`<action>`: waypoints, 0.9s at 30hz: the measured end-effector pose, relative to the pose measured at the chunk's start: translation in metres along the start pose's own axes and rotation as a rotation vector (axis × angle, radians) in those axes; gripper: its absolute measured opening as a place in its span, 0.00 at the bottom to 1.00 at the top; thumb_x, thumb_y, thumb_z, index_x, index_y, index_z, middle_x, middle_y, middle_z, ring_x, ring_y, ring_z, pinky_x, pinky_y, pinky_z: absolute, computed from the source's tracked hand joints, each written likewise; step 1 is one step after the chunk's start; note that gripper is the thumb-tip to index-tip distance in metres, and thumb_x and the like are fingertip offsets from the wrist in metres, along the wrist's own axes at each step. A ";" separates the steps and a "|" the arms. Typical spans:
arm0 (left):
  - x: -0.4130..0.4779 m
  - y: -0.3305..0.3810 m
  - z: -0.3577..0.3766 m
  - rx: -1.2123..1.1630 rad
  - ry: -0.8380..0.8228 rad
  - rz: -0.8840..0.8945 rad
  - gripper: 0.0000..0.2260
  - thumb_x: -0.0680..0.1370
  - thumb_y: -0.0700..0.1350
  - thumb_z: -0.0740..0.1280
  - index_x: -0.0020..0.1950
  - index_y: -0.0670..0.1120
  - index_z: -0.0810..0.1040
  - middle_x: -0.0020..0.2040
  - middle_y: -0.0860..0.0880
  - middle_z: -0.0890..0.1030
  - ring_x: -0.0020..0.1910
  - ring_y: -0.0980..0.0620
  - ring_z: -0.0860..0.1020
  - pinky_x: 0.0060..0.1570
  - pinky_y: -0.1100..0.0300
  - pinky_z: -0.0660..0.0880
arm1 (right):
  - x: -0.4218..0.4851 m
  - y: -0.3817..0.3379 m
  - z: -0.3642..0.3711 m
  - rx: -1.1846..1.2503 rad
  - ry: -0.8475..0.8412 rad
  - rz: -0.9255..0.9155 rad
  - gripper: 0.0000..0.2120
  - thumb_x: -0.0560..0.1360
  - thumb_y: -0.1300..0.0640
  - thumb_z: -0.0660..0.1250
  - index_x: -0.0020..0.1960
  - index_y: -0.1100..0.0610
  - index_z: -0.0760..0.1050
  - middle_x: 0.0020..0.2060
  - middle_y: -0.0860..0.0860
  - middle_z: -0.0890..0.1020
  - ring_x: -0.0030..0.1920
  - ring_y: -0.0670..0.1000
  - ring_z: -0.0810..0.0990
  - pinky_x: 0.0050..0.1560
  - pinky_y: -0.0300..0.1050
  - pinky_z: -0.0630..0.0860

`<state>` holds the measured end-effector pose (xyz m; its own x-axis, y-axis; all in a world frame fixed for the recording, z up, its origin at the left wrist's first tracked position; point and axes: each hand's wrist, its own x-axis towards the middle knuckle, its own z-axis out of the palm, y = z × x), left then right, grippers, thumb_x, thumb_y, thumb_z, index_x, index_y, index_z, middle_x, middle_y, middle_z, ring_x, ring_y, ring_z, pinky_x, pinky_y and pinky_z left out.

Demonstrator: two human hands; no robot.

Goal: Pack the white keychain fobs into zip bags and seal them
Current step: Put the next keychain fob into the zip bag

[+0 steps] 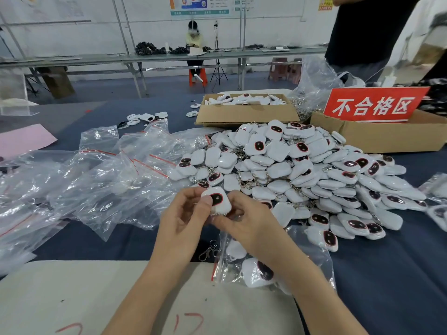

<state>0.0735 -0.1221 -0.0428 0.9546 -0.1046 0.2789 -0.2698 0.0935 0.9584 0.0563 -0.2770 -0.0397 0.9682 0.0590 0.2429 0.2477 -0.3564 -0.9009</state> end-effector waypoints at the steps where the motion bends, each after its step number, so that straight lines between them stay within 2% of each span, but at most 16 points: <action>1: 0.000 0.001 0.000 -0.008 -0.014 -0.009 0.08 0.76 0.53 0.68 0.52 0.54 0.83 0.49 0.52 0.86 0.46 0.57 0.84 0.46 0.68 0.77 | 0.000 0.002 0.002 -0.025 -0.007 -0.017 0.10 0.73 0.49 0.74 0.53 0.49 0.78 0.44 0.44 0.85 0.44 0.44 0.82 0.47 0.42 0.80; 4: 0.001 0.001 -0.001 -0.011 -0.001 -0.028 0.09 0.76 0.54 0.68 0.53 0.58 0.84 0.51 0.53 0.87 0.51 0.58 0.84 0.49 0.68 0.77 | 0.001 0.003 0.001 -0.002 -0.030 -0.008 0.13 0.72 0.48 0.76 0.54 0.47 0.79 0.46 0.44 0.85 0.47 0.46 0.82 0.52 0.45 0.79; 7: 0.001 0.000 -0.002 0.024 0.021 -0.012 0.08 0.77 0.54 0.67 0.54 0.59 0.84 0.51 0.55 0.87 0.50 0.59 0.83 0.51 0.68 0.77 | 0.003 -0.001 -0.005 0.126 -0.007 0.001 0.15 0.72 0.47 0.75 0.57 0.42 0.77 0.48 0.41 0.84 0.50 0.42 0.83 0.50 0.41 0.81; 9: 0.000 0.001 -0.001 0.077 -0.004 0.012 0.08 0.78 0.53 0.66 0.53 0.59 0.84 0.49 0.57 0.86 0.47 0.61 0.82 0.49 0.69 0.75 | 0.004 -0.004 -0.010 0.193 0.045 -0.015 0.10 0.74 0.49 0.73 0.55 0.42 0.79 0.47 0.41 0.85 0.48 0.41 0.84 0.46 0.39 0.82; 11: -0.001 0.000 0.002 0.104 -0.026 0.026 0.08 0.79 0.52 0.66 0.53 0.56 0.84 0.47 0.56 0.86 0.45 0.61 0.81 0.47 0.70 0.74 | 0.004 -0.005 -0.013 0.192 0.071 -0.052 0.07 0.76 0.54 0.73 0.52 0.44 0.81 0.45 0.41 0.86 0.47 0.42 0.85 0.48 0.35 0.80; 16: -0.002 -0.001 0.002 0.107 -0.025 0.011 0.08 0.78 0.52 0.67 0.53 0.55 0.85 0.47 0.49 0.86 0.48 0.51 0.82 0.48 0.68 0.76 | 0.004 -0.005 -0.013 0.190 0.067 -0.052 0.08 0.76 0.56 0.73 0.50 0.43 0.81 0.44 0.41 0.87 0.46 0.41 0.85 0.49 0.33 0.79; 23: -0.001 0.000 0.001 0.120 -0.032 0.015 0.08 0.78 0.53 0.67 0.53 0.59 0.84 0.48 0.54 0.86 0.47 0.57 0.82 0.48 0.71 0.75 | 0.004 -0.003 -0.011 0.196 0.071 -0.043 0.08 0.77 0.55 0.72 0.50 0.42 0.80 0.45 0.41 0.86 0.46 0.43 0.85 0.46 0.37 0.81; 27: 0.000 -0.003 -0.001 0.142 -0.076 0.018 0.06 0.79 0.54 0.69 0.55 0.60 0.83 0.49 0.54 0.86 0.49 0.58 0.82 0.52 0.65 0.77 | 0.004 -0.001 -0.012 0.207 0.075 -0.015 0.08 0.77 0.56 0.71 0.50 0.43 0.80 0.44 0.42 0.86 0.46 0.44 0.85 0.47 0.38 0.82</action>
<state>0.0745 -0.1218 -0.0457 0.9386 -0.1794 0.2946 -0.3069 -0.0445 0.9507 0.0595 -0.2872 -0.0332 0.9611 -0.0091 0.2760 0.2713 -0.1564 -0.9497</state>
